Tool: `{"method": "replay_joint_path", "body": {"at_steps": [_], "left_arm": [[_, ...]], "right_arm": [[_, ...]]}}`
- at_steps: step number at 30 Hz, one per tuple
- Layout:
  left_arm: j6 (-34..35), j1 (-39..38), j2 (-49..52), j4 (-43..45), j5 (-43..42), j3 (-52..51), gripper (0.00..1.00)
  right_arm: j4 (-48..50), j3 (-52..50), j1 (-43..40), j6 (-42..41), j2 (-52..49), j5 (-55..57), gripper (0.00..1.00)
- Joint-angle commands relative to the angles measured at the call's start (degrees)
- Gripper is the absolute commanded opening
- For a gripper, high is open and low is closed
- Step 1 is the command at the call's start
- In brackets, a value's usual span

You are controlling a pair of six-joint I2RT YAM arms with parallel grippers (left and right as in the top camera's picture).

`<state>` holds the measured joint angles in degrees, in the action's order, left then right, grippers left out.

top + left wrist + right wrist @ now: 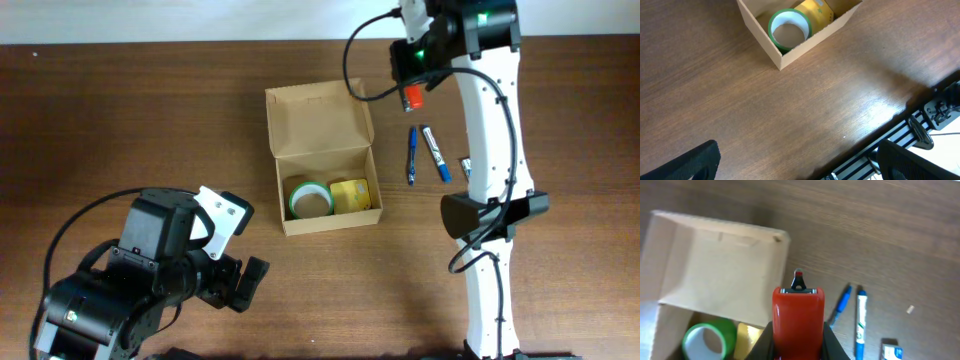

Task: Pack container
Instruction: 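Lift the orange-red object and lower it into the box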

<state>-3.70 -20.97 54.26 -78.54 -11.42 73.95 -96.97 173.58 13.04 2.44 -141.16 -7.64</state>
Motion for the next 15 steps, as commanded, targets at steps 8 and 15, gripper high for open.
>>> {"method": "replay_joint_path", "body": {"at_steps": [8, 15], "left_arm": [[-1.1, 0.1, -0.3, 0.0, -0.8, 0.2, 0.99], [-1.1, 0.1, -0.3, 0.0, -0.8, 0.2, 1.0]], "right_arm": [[-0.3, 1.0, 9.6, 4.9, 2.6, -2.2, 0.04], [-0.4, -5.9, 11.4, 4.9, 4.5, -2.3, 0.04]]}}
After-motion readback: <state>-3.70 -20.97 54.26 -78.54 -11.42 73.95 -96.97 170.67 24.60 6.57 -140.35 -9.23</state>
